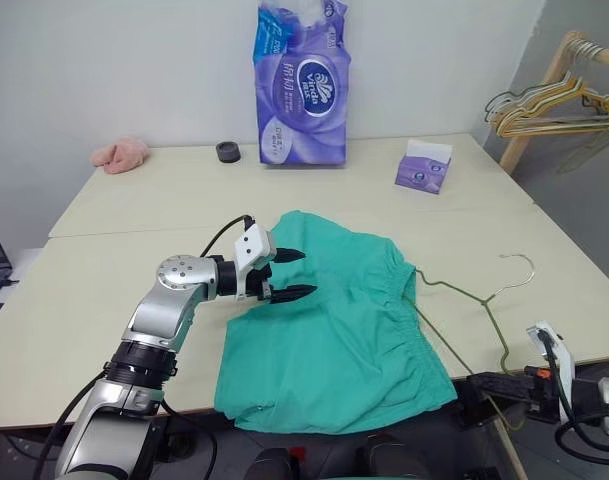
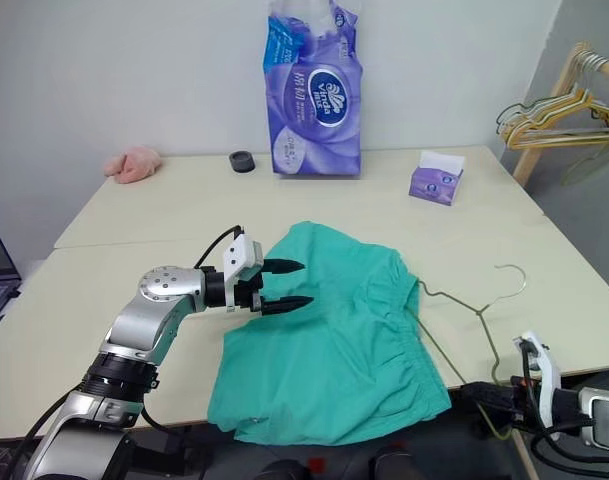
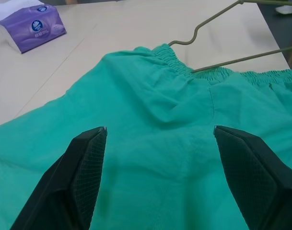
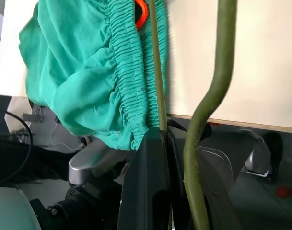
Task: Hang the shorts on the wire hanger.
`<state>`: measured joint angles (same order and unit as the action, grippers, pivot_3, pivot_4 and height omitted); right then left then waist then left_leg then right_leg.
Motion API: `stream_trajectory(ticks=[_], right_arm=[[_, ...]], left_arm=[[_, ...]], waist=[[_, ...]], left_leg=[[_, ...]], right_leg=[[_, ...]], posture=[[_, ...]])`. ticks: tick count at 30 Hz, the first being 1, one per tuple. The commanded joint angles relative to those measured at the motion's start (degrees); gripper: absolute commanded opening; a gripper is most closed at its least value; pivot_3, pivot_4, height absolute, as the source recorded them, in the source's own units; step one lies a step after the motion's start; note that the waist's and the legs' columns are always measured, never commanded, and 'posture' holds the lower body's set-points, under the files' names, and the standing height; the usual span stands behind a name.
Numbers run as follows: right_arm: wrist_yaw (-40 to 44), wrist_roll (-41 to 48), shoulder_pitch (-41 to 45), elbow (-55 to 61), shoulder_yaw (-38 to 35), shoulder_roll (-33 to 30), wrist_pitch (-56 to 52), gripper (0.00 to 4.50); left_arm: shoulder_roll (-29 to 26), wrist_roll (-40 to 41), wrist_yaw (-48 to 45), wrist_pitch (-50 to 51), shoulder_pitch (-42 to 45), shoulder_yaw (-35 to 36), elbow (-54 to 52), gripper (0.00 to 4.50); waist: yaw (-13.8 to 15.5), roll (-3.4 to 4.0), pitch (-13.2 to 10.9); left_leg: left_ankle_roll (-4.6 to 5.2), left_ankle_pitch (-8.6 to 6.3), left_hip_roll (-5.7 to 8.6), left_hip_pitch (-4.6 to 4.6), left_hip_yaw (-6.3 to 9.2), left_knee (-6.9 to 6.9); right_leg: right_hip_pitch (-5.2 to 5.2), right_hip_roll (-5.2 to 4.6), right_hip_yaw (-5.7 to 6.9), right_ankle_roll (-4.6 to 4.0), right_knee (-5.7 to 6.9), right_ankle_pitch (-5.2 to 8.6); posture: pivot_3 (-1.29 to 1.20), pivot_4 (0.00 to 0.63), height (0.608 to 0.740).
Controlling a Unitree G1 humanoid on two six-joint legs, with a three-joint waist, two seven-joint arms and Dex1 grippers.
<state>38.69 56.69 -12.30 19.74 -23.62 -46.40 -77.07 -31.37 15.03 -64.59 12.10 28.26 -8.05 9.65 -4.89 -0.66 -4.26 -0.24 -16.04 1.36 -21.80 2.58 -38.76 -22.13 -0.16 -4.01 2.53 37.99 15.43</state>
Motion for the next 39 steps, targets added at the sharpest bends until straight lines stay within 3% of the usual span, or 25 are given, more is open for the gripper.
stream_trajectory(ticks=[1, 10, 18, 23, 24, 28, 33, 39], right_arm=[[0.6, -2.4, 2.5, 2.8, 3.3, -0.8, 4.3, 0.00], [-0.3, -1.3, 9.9, 0.5, 3.1, 1.5, 4.4, 0.00], [1.4, -4.2, 10.1, 2.4, 3.8, -2.4, 7.5, 0.00], [2.8, -7.6, 13.8, 4.2, 6.4, -5.8, 11.6, 0.00], [3.3, -9.0, 14.5, 4.6, 7.6, -6.9, 13.0, 0.00], [5.3, -13.3, 19.1, 7.0, 13.1, -10.0, 17.4, 0.00], [8.4, -19.0, 22.7, 10.5, 20.0, -13.4, 22.8, 0.00], [11.0, -23.7, 26.3, 12.3, 25.4, -14.7, 27.0, 0.00]], left_arm=[[-0.5, 0.5, -0.4, -0.2, 1.5, 1.2, -0.4, 3.77], [-1.3, 2.7, -3.0, 3.1, 2.3, 1.6, -1.4, 3.77], [-1.4, 2.5, -3.2, 2.7, 5.0, 2.0, 0.2, 3.77], [-2.0, 6.0, -7.0, 6.8, 10.9, 3.2, 0.9, 3.77], [-2.5, 6.3, -8.4, 7.7, 12.6, 3.0, 1.6, 3.77], [-3.3, 4.6, -11.1, 7.3, 20.9, 2.3, 7.6, 4.48], [-3.7, 1.7, -16.4, 1.6, 25.6, 0.2, 13.7, 4.48], [-4.7, -0.6, -26.6, -2.3, 24.9, -4.6, 12.6, 4.48]], waist=[[-0.1, 0.00, 0.0], [0.0, -0.03, 0.0], [-0.1, -0.05, -0.1], [-0.2, -0.07, -0.1], [-0.2, -0.07, -0.1], [-0.3, -0.10, -0.1], [-0.4, -0.09, -0.1], [-0.9, -0.10, -0.1]], left_leg=[[0.00, 0.00, 0.00, 0.00, 0.00, 0.00], [0.01, 0.00, 0.00, -0.05, 0.04, 0.01], [0.01, 0.00, 0.00, -0.05, 0.04, 0.00], [0.01, 0.00, 0.00, -0.06, -0.01, -0.01], [0.01, 0.00, 0.00, -0.06, 0.00, -0.01], [0.01, 0.00, 0.00, -0.07, -0.03, 0.00], [0.01, -0.01, 0.00, -0.06, -0.10, 0.00], [0.01, -0.01, 0.00, -0.09, -0.08, 0.00]], right_leg=[[0.00, 0.00, 0.00, 0.00, 0.00, 0.00], [-0.05, 0.00, 0.03, 0.00, 0.00, 0.00], [-0.04, -0.02, 0.02, 0.00, 0.00, 0.00], [-0.09, 0.01, 0.02, 0.00, 0.01, -0.01], [-0.08, 0.01, 0.03, 0.01, 0.01, 0.00], [-0.11, 0.05, 0.06, 0.01, 0.01, 0.00], [-0.13, 0.04, 0.06, 0.01, -0.01, 0.00], [-0.15, -0.01, 0.01, 0.01, -0.02, 0.00]], posture=[[-0.14, 0.057, 0.740], [-0.15, 0.055, 0.740], [-0.15, 0.056, 0.740], [-0.16, 0.054, 0.740], [-0.16, 0.051, 0.740], [-0.17, 0.045, 0.740], [-0.17, 0.041, 0.740], [-0.17, 0.039, 0.740]])
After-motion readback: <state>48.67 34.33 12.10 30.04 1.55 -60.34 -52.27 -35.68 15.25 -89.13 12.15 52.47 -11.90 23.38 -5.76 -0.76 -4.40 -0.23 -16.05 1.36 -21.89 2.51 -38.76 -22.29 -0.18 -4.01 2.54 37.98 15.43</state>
